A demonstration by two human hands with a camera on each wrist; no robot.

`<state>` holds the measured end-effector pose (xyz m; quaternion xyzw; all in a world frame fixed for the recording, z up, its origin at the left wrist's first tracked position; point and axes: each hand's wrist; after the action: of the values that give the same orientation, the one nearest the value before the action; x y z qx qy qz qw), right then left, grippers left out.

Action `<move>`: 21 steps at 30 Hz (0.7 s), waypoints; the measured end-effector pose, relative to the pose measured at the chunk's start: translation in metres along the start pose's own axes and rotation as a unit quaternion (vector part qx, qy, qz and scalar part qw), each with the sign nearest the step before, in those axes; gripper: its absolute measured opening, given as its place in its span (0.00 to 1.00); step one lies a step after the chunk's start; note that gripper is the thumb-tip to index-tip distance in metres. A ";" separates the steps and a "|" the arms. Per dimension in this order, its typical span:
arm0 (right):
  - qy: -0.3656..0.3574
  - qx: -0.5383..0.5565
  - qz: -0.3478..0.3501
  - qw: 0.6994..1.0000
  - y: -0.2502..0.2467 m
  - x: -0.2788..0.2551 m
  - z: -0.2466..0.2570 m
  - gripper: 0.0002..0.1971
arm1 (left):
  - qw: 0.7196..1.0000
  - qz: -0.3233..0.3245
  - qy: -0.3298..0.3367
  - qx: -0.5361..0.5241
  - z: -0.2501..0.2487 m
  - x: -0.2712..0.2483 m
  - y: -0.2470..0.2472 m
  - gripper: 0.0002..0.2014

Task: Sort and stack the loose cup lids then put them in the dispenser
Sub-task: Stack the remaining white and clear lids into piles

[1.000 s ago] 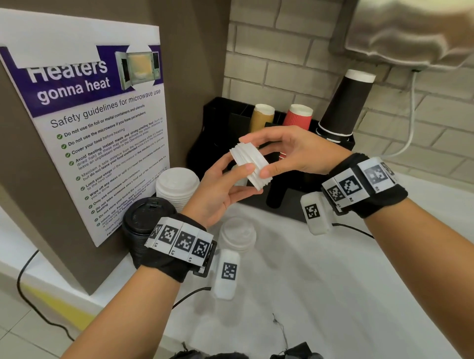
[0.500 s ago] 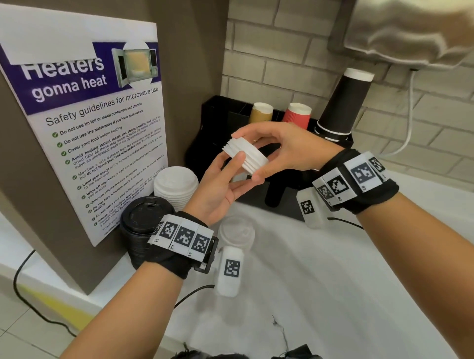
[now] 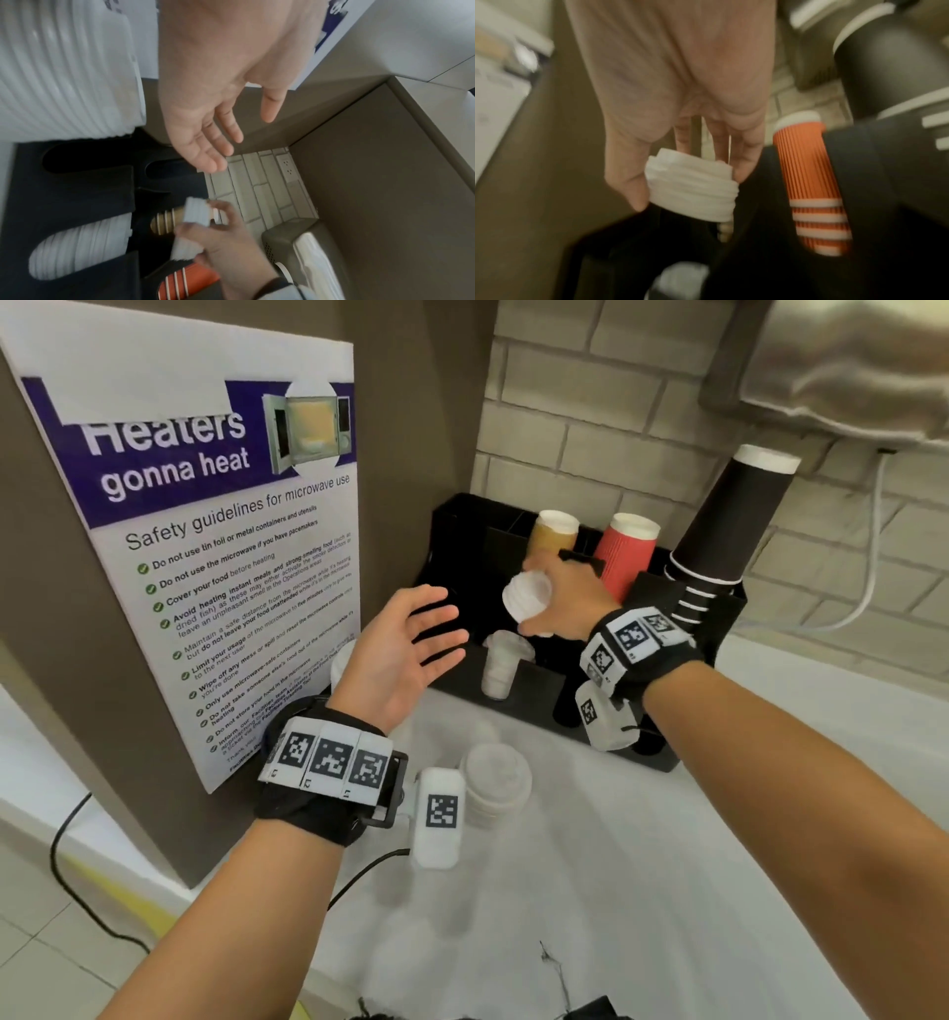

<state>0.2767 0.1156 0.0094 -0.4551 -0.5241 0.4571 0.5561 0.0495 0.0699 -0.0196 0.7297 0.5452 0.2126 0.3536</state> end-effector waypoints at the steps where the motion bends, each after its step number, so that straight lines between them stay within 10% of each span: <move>1: 0.005 -0.006 0.009 1.000 0.011 0.003 0.002 0.39 | 1.000 -0.002 0.003 0.004 -0.001 0.000 -0.002 0.11; 21: -0.022 -0.121 0.087 0.989 0.050 0.025 0.026 0.38 | 1.000 0.000 0.007 0.028 0.002 -0.004 -0.008 0.10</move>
<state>0.2500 0.1496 -0.0344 -0.5528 -0.5460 0.4467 0.4436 0.0449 0.0671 -0.0264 0.7379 0.5535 0.2025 0.3289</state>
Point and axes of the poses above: each hand's wrist, its own x-axis towards the middle knuckle, its own y-axis out of the palm, z = x × y, and after that the axes turned 15 degrees about -x, right-handed
